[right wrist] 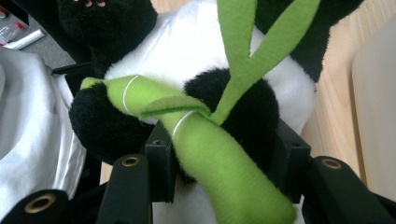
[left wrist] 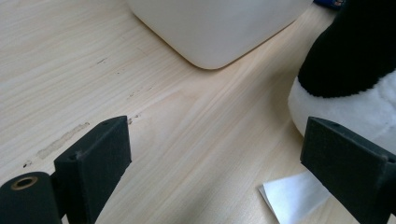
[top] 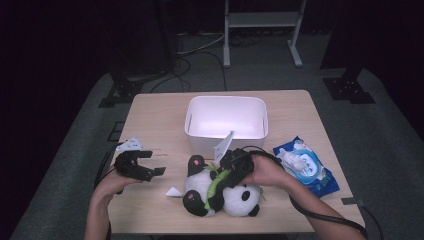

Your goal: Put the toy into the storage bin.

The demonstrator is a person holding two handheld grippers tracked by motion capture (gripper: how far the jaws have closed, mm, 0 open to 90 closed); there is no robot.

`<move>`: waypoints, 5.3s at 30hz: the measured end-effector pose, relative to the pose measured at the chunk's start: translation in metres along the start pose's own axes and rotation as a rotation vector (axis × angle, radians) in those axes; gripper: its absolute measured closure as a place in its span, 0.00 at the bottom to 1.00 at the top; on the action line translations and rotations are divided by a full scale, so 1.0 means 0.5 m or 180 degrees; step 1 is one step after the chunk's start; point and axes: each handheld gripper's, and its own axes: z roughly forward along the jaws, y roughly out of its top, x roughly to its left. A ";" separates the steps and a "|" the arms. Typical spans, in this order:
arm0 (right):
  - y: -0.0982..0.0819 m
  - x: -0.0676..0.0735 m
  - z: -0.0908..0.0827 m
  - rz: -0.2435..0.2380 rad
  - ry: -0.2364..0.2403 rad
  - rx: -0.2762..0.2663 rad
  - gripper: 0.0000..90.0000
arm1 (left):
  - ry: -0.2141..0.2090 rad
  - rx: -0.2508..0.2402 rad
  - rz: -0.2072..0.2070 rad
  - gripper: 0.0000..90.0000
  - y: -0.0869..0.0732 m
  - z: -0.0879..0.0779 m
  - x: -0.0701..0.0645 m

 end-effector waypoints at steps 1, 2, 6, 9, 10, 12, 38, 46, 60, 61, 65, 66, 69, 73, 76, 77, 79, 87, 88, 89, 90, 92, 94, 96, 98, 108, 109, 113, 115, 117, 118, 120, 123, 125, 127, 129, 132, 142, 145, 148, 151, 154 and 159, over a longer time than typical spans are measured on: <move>0.001 0.001 0.000 0.0005 0.0002 -0.0008 0.57 | -0.0002 0.0008 0.0010 0.08 0.000 0.001 0.000; 0.003 0.001 -0.001 -0.0003 0.0017 -0.0007 0.57 | -0.0003 0.0010 0.0006 0.08 -0.001 0.001 0.000; 0.012 0.004 -0.007 -0.0029 0.0028 -0.0007 0.57 | 0.0003 0.0006 0.0000 0.08 -0.002 0.000 0.001; 0.018 0.004 -0.014 -0.0054 0.0031 -0.0028 0.57 | 0.0019 0.0004 -0.0009 0.08 -0.004 -0.003 0.003; 0.019 0.005 -0.016 -0.0052 0.0031 -0.0025 0.57 | 0.0025 0.0003 -0.0015 0.08 -0.005 -0.004 0.004; 0.022 0.006 -0.022 -0.0052 0.0018 -0.0020 0.57 | 0.0031 0.0003 -0.0019 0.08 -0.005 -0.007 0.005; 0.076 0.034 -0.137 -0.0198 -0.0101 -0.0079 0.57 | 0.0034 -0.0052 -0.0081 0.08 -0.012 -0.013 0.014; 0.099 0.040 -0.184 -0.0244 -0.0151 -0.0082 0.57 | 0.0026 -0.0068 -0.0114 0.08 -0.015 -0.012 0.017; 0.138 0.025 -0.268 -0.0232 -0.0252 -0.0113 0.57 | 0.0009 -0.0078 -0.0154 0.08 -0.020 -0.016 0.023; 0.141 0.023 -0.273 -0.0225 -0.0256 -0.0100 0.57 | 0.0008 -0.0083 -0.0154 0.08 -0.021 -0.017 0.024; 0.153 0.015 -0.288 -0.0249 -0.0289 -0.0085 0.57 | -0.0002 -0.0084 -0.0153 0.08 -0.022 -0.018 0.026; 0.155 0.012 -0.292 -0.0247 -0.0293 -0.0080 0.57 | -0.0005 -0.0089 -0.0154 0.08 -0.022 -0.019 0.027; 0.161 0.004 -0.307 -0.0219 -0.0335 -0.0061 0.57 | -0.0007 -0.0099 -0.0158 0.08 -0.023 -0.019 0.029; 0.168 -0.014 -0.327 -0.0202 -0.0386 -0.0061 0.57 | -0.0012 -0.0091 -0.0156 0.08 -0.023 -0.018 0.030; 0.174 -0.027 -0.338 -0.0193 -0.0411 -0.0057 0.57 | -0.0005 -0.0087 -0.0147 0.08 -0.023 -0.017 0.031; 0.176 -0.032 -0.341 -0.0186 -0.0409 -0.0054 0.57 | -0.0007 -0.0081 -0.0152 0.08 -0.023 -0.017 0.032; 0.179 -0.039 -0.348 -0.0180 -0.0424 -0.0063 0.57 | -0.0009 -0.0078 -0.0164 0.08 -0.025 -0.015 0.032; 0.189 -0.077 -0.373 -0.0125 -0.0502 -0.0057 0.57 | -0.0022 -0.0060 -0.0170 0.08 -0.025 -0.011 0.034; 0.190 -0.082 -0.375 -0.0118 -0.0513 -0.0061 0.57 | -0.0024 -0.0062 -0.0170 0.08 -0.026 -0.011 0.034; 0.192 -0.087 -0.379 -0.0105 -0.0530 -0.0061 0.57 | -0.0026 -0.0063 -0.0174 0.08 -0.026 -0.011 0.034; 0.193 -0.091 -0.381 -0.0104 -0.0550 -0.0066 0.57 | -0.0026 -0.0065 -0.0174 0.08 -0.026 -0.011 0.035; 0.196 -0.101 -0.387 -0.0106 -0.0561 -0.0065 0.57 | -0.0022 -0.0065 -0.0177 0.08 -0.027 -0.011 0.036; 0.199 -0.109 -0.392 -0.0118 -0.0596 -0.0058 0.57 | -0.0032 -0.0078 -0.0192 0.08 -0.028 -0.012 0.037; 0.198 -0.120 -0.395 -0.0119 -0.0579 -0.0099 0.57 | -0.0041 -0.0053 -0.0183 0.08 -0.029 -0.010 0.037; 0.200 -0.129 -0.397 -0.0126 -0.0591 -0.0088 0.57 | -0.0040 -0.0068 -0.0198 0.08 -0.029 -0.010 0.037; 0.218 -0.180 -0.396 -0.0110 -0.0653 0.0018 0.57 | -0.0010 -0.0101 -0.0216 0.08 -0.029 -0.020 0.042; 0.218 -0.184 -0.397 -0.0102 -0.0654 0.0022 0.57 | -0.0010 -0.0105 -0.0216 0.08 -0.029 -0.020 0.043; 0.218 -0.206 -0.396 -0.0085 -0.0648 0.0027 0.57 | 0.0007 -0.0106 -0.0230 0.08 -0.032 -0.023 0.046; 0.217 -0.216 -0.394 -0.0074 -0.0656 0.0025 0.57 | 0.0012 -0.0114 -0.0241 0.08 -0.033 -0.024 0.047; 0.215 -0.226 -0.391 -0.0035 -0.0644 0.0008 0.57 | 0.0011 -0.0117 -0.0238 0.08 -0.033 -0.027 0.049; 0.213 -0.231 -0.389 -0.0033 -0.0636 0.0009 0.57 | 0.0016 -0.0117 -0.0246 0.08 -0.034 -0.027 0.049; 0.208 -0.242 -0.383 -0.0005 -0.0627 0.0005 0.57 | 0.0022 -0.0105 -0.0245 0.08 -0.035 -0.027 0.051; 0.201 -0.254 -0.373 -0.0003 -0.0628 0.0013 0.57 | 0.0022 -0.0101 -0.0260 0.08 -0.036 -0.027 0.050; 0.189 -0.268 -0.359 0.0040 -0.0589 0.0017 0.58 | 0.0025 -0.0097 -0.0263 0.08 -0.037 -0.026 0.050; 0.178 -0.282 -0.344 0.0050 -0.0576 0.0030 0.58 | 0.0034 -0.0089 -0.0274 0.08 -0.038 -0.025 0.052; 0.168 -0.293 -0.330 0.0064 -0.0571 0.0036 0.58 | 0.0037 -0.0083 -0.0263 0.08 -0.038 -0.026 0.052; 0.155 -0.307 -0.307 0.0105 -0.0526 0.0047 0.58 | 0.0055 -0.0118 -0.0285 0.08 -0.039 -0.030 0.052; 0.133 -0.316 -0.234 0.0103 -0.0363 0.0125 0.58 | 0.0049 -0.0119 -0.0299 0.08 -0.041 -0.029 0.053; 0.130 -0.312 -0.234 0.0108 -0.0348 0.0084 0.58 | 0.0049 -0.0107 -0.0301 0.08 -0.041 -0.028 0.053; 0.128 -0.303 -0.234 0.0107 -0.0337 0.0074 0.58 | 0.0042 -0.0109 -0.0298 0.08 -0.041 -0.027 0.052; 0.128 -0.293 -0.231 0.0091 -0.0302 0.0075 0.58 | 0.0042 -0.0111 -0.0293 0.08 -0.040 -0.028 0.052; 0.129 -0.283 -0.229 0.0066 -0.0280 0.0093 0.58 | 0.0048 -0.0121 -0.0303 0.08 -0.040 -0.029 0.052; 0.134 -0.256 -0.229 0.0006 -0.0271 0.0112 0.58 | 0.0046 -0.0119 -0.0300 0.08 -0.041 -0.030 0.052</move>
